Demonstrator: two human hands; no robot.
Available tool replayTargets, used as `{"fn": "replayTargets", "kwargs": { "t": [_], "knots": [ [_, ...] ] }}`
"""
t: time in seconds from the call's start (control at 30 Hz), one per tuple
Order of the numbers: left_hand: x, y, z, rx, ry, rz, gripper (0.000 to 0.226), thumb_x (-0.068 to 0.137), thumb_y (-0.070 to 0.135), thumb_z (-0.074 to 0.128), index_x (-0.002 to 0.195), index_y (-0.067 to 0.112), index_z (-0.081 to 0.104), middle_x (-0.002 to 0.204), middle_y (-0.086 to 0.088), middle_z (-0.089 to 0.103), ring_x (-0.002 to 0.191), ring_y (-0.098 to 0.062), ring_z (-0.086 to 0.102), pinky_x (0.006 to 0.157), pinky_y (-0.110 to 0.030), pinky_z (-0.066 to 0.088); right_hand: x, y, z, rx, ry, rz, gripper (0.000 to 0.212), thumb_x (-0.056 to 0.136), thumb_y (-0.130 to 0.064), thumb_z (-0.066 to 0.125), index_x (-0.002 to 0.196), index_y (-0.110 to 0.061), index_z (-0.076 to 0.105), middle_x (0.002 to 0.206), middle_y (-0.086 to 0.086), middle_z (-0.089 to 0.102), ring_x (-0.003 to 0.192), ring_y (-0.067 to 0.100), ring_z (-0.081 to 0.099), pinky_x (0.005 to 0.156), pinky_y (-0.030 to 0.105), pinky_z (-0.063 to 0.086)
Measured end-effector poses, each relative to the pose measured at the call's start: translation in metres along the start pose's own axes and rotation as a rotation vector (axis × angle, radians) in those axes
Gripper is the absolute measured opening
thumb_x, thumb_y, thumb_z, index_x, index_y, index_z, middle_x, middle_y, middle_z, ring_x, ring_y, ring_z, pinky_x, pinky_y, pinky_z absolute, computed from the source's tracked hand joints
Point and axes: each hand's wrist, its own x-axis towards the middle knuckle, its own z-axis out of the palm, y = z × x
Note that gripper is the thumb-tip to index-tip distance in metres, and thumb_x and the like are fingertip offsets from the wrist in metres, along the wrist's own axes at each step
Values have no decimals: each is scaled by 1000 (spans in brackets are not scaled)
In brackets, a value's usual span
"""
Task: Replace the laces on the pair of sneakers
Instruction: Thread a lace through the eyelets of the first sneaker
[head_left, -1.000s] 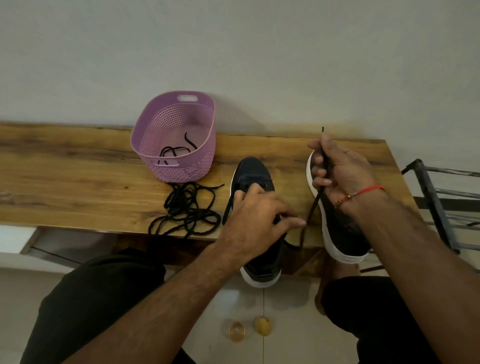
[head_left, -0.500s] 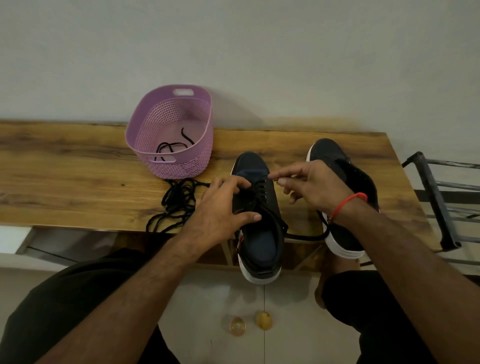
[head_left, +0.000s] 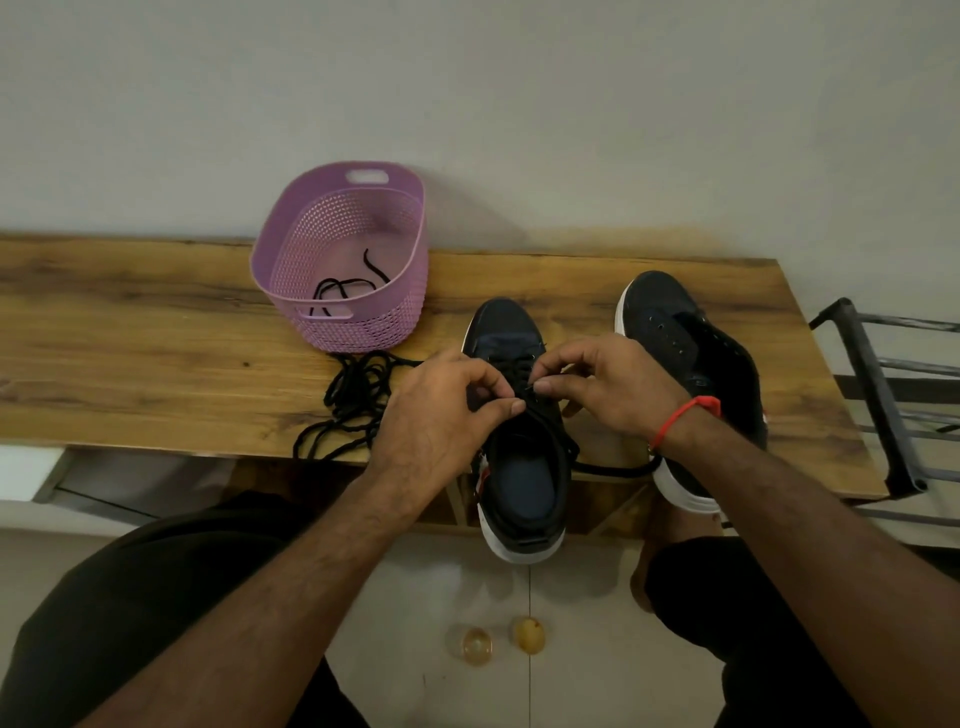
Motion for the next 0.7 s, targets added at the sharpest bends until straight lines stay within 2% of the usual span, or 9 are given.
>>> {"fn": "replayTargets", "kwargs": {
  "t": [0.17,0.33,0.57,0.7],
  "knots": [
    [-6,3,4,21,42,-56,15,83,52,74,86,38,70,88,16,61,87,-2,59,79,-36,57,1,-5,4,-122,19,-25,9,90,-18,71,88,-26,74,91,-15,64,85,6,60,74,23,51],
    [-11,4,8,-27,74,-53,13,85,47,75,88,35,71,91,17,62,92,-4,60,83,-37,57,4,-9,8,-247,54,-39,6,90,-21,71,88,-26,74,92,-12,61,91,6,55,82,23,44],
    [-12,2,13,-128,60,-111,11,85,45,76,87,36,71,92,18,63,95,-1,59,82,-30,54,5,-6,-1,-91,-86,32,10,90,-20,71,92,-28,76,89,-21,68,90,-3,61,75,14,46],
    [-10,2,13,-204,44,-136,8,86,39,76,85,38,69,90,18,65,94,2,60,78,-19,49,4,-3,-2,-29,-74,32,16,90,-19,71,91,-34,76,84,-25,68,83,-15,60,61,5,45]
  ]
}}
